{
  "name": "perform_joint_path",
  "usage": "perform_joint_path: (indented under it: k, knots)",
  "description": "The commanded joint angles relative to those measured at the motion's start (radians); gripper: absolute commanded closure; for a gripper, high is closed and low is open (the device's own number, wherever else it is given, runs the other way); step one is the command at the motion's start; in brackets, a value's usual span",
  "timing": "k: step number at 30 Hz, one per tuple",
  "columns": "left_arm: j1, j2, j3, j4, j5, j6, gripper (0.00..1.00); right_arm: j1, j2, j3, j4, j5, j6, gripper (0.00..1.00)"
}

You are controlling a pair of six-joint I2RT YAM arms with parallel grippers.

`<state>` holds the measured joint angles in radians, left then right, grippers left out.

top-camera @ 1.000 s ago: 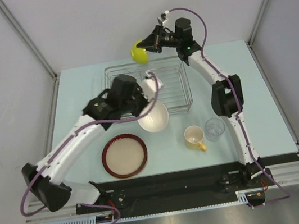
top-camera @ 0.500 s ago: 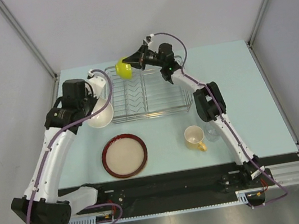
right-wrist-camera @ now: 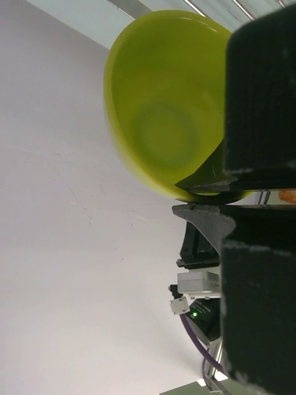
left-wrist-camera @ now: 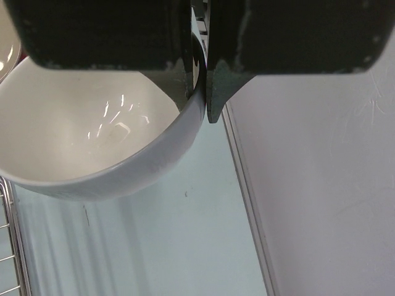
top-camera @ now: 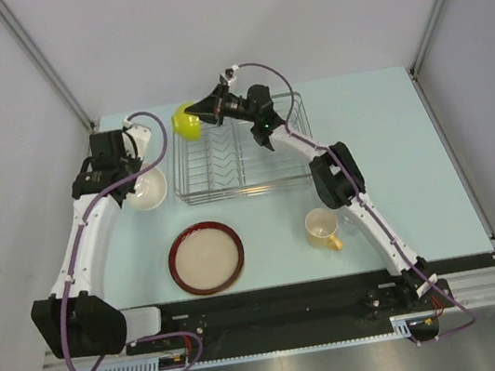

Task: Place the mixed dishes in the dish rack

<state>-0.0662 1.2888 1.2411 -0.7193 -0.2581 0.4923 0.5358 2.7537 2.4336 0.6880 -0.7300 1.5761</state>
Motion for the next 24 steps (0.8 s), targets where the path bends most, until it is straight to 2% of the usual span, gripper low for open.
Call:
perform_joint_path:
  k: [1, 10, 17, 23, 24]
  knots:
    - [0.006, -0.052, 0.003, 0.072, 0.028, 0.020, 1.00, 0.004, 0.007, 0.007, 0.050, 0.063, -0.048, 1.00]
    - [0.008, -0.082, 0.006, 0.046, 0.040, 0.017, 1.00, -0.005, 0.003, -0.045, -0.082, 0.103, -0.204, 1.00]
    - [0.008, -0.105, 0.029, 0.018, 0.060, 0.014, 1.00, -0.014, -0.005, -0.128, -0.102, 0.118, -0.254, 1.00]
    - [0.008, -0.115, 0.017, 0.012, 0.062, 0.009, 1.00, -0.011, 0.021, -0.076, -0.186, 0.127, -0.298, 1.00]
    - [0.008, -0.118, 0.014, 0.012, 0.063, 0.009, 1.00, -0.010, 0.027, -0.064, -0.197, 0.123, -0.318, 0.95]
